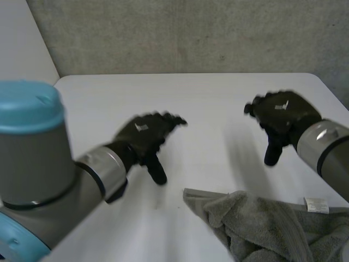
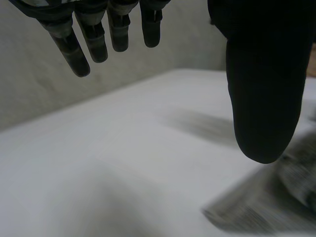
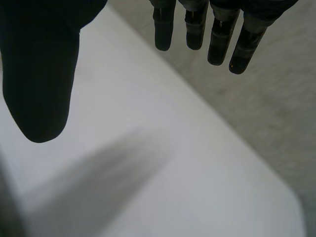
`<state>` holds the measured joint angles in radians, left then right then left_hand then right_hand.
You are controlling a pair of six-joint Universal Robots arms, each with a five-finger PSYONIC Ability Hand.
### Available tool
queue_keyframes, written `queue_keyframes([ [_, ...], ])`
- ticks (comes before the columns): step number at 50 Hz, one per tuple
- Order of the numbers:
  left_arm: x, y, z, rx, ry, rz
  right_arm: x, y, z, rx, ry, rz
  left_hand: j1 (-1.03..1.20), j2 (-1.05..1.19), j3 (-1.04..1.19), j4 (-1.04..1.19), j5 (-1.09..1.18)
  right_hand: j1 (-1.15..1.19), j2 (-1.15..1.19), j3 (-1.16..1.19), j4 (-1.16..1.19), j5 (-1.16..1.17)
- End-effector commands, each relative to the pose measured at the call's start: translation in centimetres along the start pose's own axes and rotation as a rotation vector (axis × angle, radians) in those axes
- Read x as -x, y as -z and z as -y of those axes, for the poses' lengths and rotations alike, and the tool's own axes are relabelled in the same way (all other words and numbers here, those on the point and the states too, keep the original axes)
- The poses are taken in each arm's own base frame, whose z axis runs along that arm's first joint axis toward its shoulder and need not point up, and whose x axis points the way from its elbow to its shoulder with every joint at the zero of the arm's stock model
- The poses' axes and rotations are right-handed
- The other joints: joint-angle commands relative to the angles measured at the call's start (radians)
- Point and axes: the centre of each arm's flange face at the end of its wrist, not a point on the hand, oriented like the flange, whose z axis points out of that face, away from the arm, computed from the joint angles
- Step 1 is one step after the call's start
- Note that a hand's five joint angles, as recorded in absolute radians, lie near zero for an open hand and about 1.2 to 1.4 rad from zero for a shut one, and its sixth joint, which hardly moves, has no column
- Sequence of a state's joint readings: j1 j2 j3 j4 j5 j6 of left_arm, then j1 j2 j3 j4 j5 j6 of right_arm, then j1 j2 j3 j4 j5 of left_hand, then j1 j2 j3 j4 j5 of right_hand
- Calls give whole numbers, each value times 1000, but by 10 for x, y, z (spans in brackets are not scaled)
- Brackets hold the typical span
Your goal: Fold the towel.
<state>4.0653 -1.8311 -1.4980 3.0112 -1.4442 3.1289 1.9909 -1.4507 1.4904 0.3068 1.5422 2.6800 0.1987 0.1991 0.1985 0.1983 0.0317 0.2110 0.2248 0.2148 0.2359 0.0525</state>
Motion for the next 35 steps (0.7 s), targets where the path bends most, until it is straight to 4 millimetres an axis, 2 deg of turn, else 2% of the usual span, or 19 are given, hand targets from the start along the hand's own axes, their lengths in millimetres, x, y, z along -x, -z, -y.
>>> queue_keyframes([
  [1,-25,-8,-48,145,-5,-77,13,7,-30,155,-49,175,44,44,44,45,37,33,19,29,8,16],
  [3,-36,-12,-65,185,-8,-111,11,7,-38,186,-76,207,41,41,41,42,34,33,19,29,8,16],
  [5,-39,-16,-72,191,-5,-126,11,8,-50,221,-127,274,41,41,41,42,34,30,16,26,5,14],
  [9,-51,-27,-90,188,29,-190,15,8,-61,247,-160,324,44,44,44,45,37,30,16,26,5,14],
  [11,-55,-29,-95,191,52,-207,19,3,-75,303,-190,354,53,52,53,53,45,53,39,49,28,37],
  [17,-58,-37,-108,221,153,-214,19,4,-87,351,-212,351,220,219,220,220,212,258,244,254,233,242],
  [20,-65,-38,-110,224,171,-226,20,4,-89,360,-215,354,285,284,285,285,277,294,280,290,269,278],
  [21,-65,-38,-110,224,171,-226,20,4,-90,364,-217,354,285,284,285,285,277,375,361,371,350,359],
  [22,-66,-39,-109,217,175,-226,20,4,-91,366,-219,356,363,363,364,364,356,539,525,535,514,523],
  [23,-67,-41,-108,206,177,-224,20,4,-91,366,-219,356,492,492,492,492,484,540,527,537,515,524],
  [24,-67,-41,-108,206,177,-224,18,3,-91,363,-223,349,493,493,493,494,486,744,730,740,719,728],
  [25,-67,-42,-106,190,178,-224,15,1,-92,357,-226,337,697,696,697,697,689,955,941,951,930,939],
  [26,-67,-44,-104,169,177,-218,15,1,-92,357,-226,337,888,887,888,888,880,957,943,954,932,941],
  [27,-67,-44,-104,169,177,-218,13,0,-92,352,-226,329,890,889,890,890,882,1183,1169,1179,1158,1167],
  [28,-65,-46,-101,145,178,-204,13,0,-92,352,-226,329,1047,1046,1047,1047,1039,1185,1171,1181,1160,1169],
  [29,-65,-46,-101,145,178,-204,12,-2,-91,339,-219,321,1048,1048,1048,1049,1041,1185,1171,1181,1160,1169],
  [30,-64,-47,-99,123,182,-185,10,-4,-90,319,-209,311,1196,1196,1196,1196,1189,1185,1171,1181,1160,1169],
  [35,-59,-53,-87,44,174,-126,5,-11,-79,230,-111,278,1198,1197,1198,1198,1190,1185,1171,1181,1160,1169],
])
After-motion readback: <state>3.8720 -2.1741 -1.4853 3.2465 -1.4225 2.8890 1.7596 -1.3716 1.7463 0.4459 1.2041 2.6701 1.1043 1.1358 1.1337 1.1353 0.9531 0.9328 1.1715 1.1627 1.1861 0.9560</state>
